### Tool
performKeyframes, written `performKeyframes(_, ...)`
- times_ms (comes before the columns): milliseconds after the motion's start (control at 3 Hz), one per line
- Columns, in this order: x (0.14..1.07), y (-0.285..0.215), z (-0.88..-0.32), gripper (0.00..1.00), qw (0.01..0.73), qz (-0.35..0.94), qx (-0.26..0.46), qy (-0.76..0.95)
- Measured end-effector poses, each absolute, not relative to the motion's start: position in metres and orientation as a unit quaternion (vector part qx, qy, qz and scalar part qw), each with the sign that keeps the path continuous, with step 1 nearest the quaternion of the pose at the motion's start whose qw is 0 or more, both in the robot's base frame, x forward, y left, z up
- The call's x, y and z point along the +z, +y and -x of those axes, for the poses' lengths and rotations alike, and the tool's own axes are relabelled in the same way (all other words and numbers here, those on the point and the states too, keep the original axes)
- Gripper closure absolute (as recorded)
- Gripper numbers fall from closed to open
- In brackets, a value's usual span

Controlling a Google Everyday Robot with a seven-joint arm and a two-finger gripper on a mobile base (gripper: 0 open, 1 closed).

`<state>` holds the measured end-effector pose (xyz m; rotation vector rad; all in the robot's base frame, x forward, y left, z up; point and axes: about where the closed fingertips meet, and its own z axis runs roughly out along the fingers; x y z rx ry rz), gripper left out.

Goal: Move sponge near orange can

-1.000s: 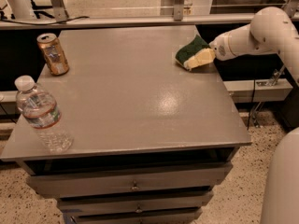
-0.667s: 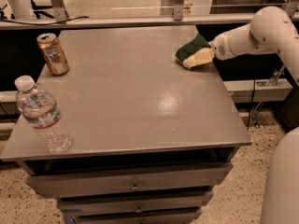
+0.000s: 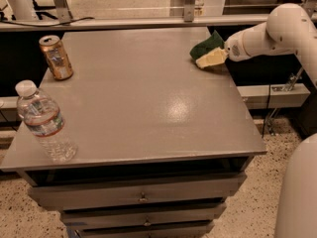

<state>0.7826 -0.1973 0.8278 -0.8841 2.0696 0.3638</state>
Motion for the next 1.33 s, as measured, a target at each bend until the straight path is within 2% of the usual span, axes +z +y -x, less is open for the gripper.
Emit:
performKeyframes(333, 0.832, -0.197, -0.783, 1.00, 0.418, 0.352, 0.145, 0.825)
performKeyframes(667, 0.832, -0.197, -0.783, 1.00, 0.418, 0.353, 0.145, 0.825)
performKeyframes(1333, 0.907, -0.061, -0.788, 1.00, 0.468, 0.391, 0.273, 0.744)
